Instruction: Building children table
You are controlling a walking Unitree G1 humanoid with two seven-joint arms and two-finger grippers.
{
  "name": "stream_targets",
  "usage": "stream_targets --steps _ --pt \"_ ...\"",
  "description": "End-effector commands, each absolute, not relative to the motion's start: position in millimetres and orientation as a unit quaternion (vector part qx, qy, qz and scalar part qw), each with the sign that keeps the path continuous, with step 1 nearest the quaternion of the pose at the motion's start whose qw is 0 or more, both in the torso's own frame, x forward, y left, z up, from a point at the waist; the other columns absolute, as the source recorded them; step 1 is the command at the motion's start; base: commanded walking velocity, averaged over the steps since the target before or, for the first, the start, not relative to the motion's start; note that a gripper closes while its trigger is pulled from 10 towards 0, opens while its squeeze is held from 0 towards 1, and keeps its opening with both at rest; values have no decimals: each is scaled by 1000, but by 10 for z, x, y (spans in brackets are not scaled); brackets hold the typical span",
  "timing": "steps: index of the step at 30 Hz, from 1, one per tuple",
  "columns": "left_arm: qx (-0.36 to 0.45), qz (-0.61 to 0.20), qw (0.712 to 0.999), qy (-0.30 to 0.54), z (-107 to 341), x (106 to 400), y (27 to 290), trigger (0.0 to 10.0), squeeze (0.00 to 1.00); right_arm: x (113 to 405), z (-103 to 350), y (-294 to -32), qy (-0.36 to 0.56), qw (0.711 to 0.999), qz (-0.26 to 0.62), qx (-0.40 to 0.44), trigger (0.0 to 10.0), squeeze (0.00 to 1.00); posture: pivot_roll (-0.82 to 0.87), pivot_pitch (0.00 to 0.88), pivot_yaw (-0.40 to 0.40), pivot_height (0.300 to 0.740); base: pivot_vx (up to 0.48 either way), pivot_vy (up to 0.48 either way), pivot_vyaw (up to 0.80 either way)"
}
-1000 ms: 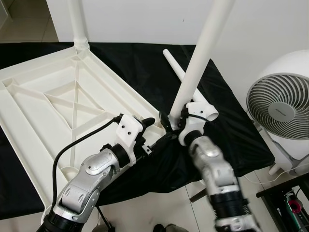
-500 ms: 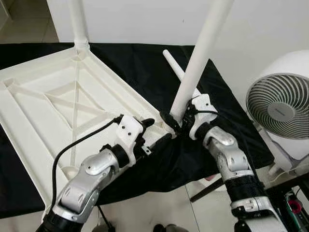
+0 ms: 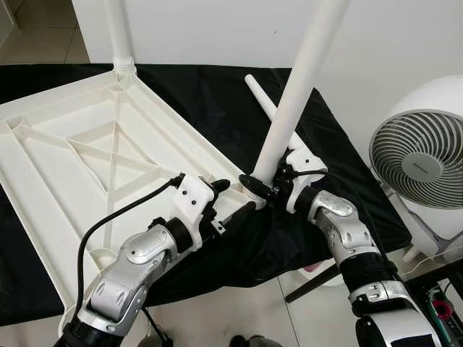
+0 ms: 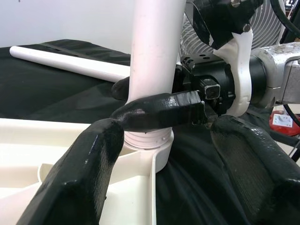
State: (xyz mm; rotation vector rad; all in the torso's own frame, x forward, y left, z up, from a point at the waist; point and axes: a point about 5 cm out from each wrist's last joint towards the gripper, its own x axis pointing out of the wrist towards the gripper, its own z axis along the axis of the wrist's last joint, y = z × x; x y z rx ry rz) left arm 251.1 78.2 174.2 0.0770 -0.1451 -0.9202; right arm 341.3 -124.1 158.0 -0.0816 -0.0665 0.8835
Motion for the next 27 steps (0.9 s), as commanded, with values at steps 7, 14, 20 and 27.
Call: stream_targets --steps 7,14,20,27 --pt "38 -460 885 -69 1736 2464 749 10000 0 3404 1453 -1228 -6 924 381 -22 10000 0 117 123 -106 740 0 0 0" --pt "37 -462 883 -67 1727 2451 741 10000 0 3399 1400 -1134 13 967 255 10 10000 0 113 124 -105 740 0 0 0" --pt "35 -466 881 -65 1722 2445 729 10000 0 3352 1385 -1009 21 981 188 40 10000 0 107 120 -103 740 0 0 0" --pt "34 -472 879 -65 1716 2437 703 10000 0 3265 1357 -839 17 990 129 51 10000 0 103 119 -104 740 0 0 0"
